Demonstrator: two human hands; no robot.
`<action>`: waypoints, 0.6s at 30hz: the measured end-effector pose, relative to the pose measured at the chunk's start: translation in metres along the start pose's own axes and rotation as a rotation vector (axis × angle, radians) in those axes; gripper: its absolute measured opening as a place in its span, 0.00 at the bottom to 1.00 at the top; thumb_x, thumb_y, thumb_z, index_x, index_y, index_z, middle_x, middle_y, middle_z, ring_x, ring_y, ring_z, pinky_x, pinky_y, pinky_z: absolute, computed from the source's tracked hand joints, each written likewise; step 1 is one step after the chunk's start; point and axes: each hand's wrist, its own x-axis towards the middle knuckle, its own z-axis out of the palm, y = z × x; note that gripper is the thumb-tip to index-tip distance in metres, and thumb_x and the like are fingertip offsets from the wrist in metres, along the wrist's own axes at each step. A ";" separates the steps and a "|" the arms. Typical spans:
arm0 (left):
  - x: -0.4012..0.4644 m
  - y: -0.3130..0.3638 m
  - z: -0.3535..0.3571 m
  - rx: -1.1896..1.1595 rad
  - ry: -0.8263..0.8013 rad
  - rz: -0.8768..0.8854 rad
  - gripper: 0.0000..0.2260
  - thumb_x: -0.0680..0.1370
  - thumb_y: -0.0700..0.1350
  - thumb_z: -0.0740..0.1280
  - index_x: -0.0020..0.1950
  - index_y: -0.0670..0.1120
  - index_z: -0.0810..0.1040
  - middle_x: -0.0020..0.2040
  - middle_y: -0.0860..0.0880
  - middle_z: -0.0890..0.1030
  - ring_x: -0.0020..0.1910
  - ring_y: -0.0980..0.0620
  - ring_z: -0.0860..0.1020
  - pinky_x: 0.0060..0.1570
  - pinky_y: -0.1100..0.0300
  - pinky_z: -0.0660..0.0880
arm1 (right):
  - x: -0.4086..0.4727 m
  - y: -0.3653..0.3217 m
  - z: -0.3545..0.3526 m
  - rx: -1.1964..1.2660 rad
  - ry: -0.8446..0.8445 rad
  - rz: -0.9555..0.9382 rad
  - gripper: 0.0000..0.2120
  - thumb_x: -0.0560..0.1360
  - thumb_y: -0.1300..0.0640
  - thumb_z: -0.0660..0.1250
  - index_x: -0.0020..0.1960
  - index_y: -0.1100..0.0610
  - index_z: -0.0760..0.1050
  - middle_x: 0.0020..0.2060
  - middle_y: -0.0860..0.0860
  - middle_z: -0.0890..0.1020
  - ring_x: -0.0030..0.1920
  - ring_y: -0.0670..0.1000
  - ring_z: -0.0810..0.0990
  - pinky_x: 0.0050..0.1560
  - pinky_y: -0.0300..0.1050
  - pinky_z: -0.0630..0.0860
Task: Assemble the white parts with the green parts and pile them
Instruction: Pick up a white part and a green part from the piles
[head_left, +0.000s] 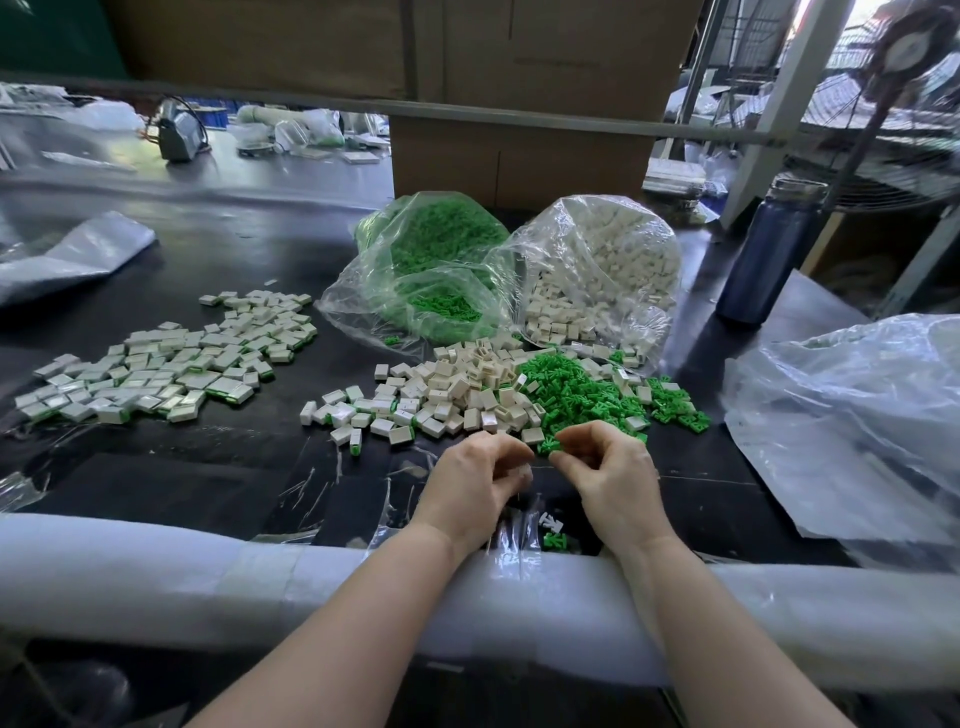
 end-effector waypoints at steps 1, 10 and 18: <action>0.000 0.000 -0.001 -0.071 0.001 -0.020 0.07 0.74 0.41 0.70 0.51 0.46 0.81 0.45 0.52 0.80 0.44 0.56 0.78 0.49 0.72 0.73 | 0.000 0.000 0.000 0.013 -0.001 0.000 0.09 0.70 0.63 0.73 0.40 0.51 0.77 0.34 0.43 0.79 0.35 0.39 0.78 0.38 0.25 0.72; 0.003 -0.002 -0.003 -0.327 -0.028 -0.141 0.03 0.74 0.39 0.70 0.46 0.46 0.79 0.43 0.47 0.81 0.44 0.49 0.80 0.53 0.56 0.77 | -0.003 -0.007 -0.001 0.162 -0.096 -0.034 0.10 0.73 0.65 0.68 0.41 0.51 0.78 0.37 0.47 0.82 0.40 0.44 0.80 0.43 0.33 0.76; 0.002 -0.003 -0.003 -0.368 -0.073 -0.113 0.06 0.73 0.40 0.71 0.45 0.51 0.79 0.39 0.53 0.79 0.39 0.56 0.77 0.50 0.63 0.76 | -0.004 -0.011 -0.001 0.215 -0.143 -0.063 0.09 0.72 0.69 0.68 0.44 0.56 0.81 0.39 0.47 0.83 0.41 0.39 0.80 0.45 0.28 0.74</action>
